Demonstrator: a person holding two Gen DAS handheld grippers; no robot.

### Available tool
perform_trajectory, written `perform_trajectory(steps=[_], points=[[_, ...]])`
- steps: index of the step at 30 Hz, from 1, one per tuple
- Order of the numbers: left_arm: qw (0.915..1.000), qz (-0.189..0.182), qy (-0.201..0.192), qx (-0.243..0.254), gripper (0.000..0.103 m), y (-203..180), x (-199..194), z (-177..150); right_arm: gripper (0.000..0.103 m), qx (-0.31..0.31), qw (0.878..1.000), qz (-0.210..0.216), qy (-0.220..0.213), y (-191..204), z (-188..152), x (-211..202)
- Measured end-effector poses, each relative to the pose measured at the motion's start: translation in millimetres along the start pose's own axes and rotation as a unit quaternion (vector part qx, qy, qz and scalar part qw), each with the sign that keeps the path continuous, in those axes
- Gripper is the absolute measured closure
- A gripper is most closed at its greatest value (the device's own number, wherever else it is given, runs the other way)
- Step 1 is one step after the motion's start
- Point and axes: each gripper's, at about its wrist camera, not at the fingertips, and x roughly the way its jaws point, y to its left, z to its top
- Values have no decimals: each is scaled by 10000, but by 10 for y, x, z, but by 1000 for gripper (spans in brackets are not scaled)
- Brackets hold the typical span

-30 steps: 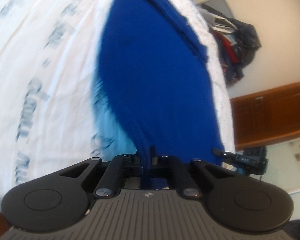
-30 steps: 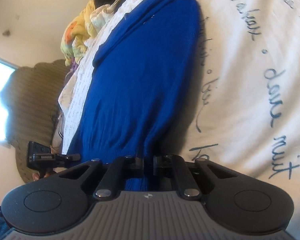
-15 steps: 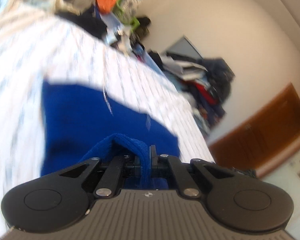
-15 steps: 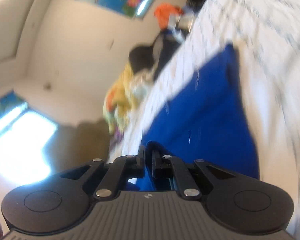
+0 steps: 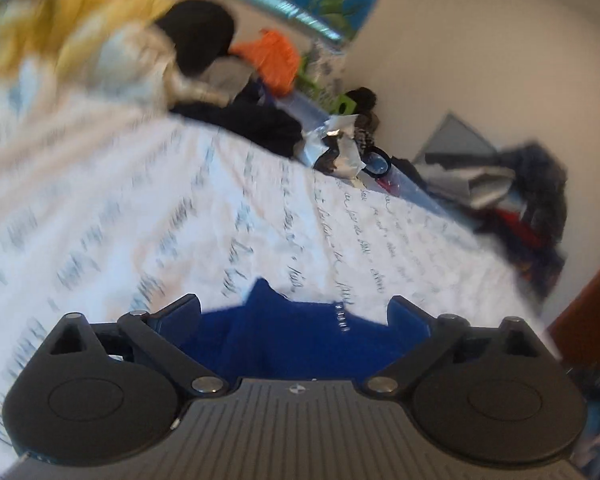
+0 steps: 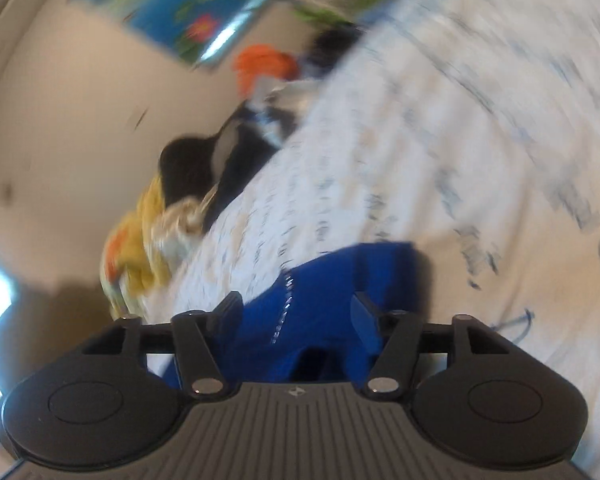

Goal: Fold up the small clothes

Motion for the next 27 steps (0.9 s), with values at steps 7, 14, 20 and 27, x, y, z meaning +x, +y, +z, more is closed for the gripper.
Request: perform_trajectory(steps=[7,14,20,27], points=[[9877,807,313,1302,7,-200,173,-126,44,-2884,9544,-154,750,764,-257,198],[9919,747,689,766,9,-21,396,-99,44,-3059,9462,-185,1036,794,-241,362],[9890,766,821,966,16,-70,526,-92,44,-3414,9329,-130,1141,860,-299,480],[9720,1256,1199,1582,56,-209,858,-102,88,-2050,9709,-109,1233,584,-30,772]])
